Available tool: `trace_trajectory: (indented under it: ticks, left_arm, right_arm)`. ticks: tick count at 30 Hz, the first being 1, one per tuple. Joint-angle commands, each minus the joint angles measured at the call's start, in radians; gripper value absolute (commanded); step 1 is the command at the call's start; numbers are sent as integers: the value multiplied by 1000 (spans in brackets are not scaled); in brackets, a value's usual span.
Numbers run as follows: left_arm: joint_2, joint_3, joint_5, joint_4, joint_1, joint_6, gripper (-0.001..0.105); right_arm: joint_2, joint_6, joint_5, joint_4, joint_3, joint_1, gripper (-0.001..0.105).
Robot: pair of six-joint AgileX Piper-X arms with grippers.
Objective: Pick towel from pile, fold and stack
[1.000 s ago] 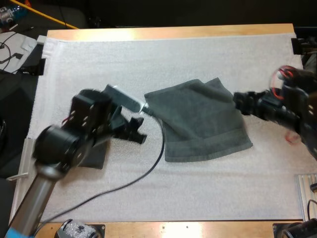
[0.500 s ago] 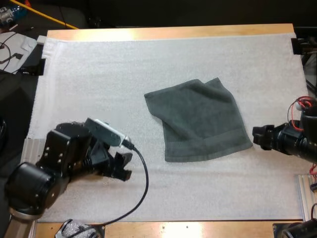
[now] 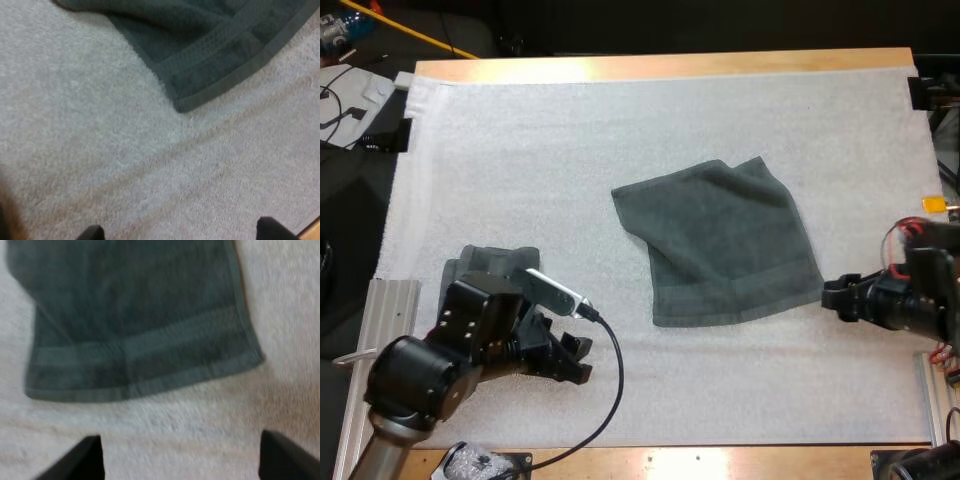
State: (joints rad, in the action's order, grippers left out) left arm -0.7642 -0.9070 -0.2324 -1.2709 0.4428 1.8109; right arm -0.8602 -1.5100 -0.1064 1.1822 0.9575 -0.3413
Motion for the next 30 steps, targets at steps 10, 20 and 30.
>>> trace_trajectory:
  ticks: [10, 20, 30]
  left_arm:
    - [4, 82, -82, 150, 5, 32, 59]
    - [1, 86, -113, 161, 1, 28, 59]
    - [-2, 85, -124, 165, 0, 31, 59]
  right_arm:
    - [-141, 52, -4, -338, -263, 6, 62]
    - [-360, 105, 34, -476, -286, 4, 45]
    - [-509, 148, 38, -540, -281, 35, 42]
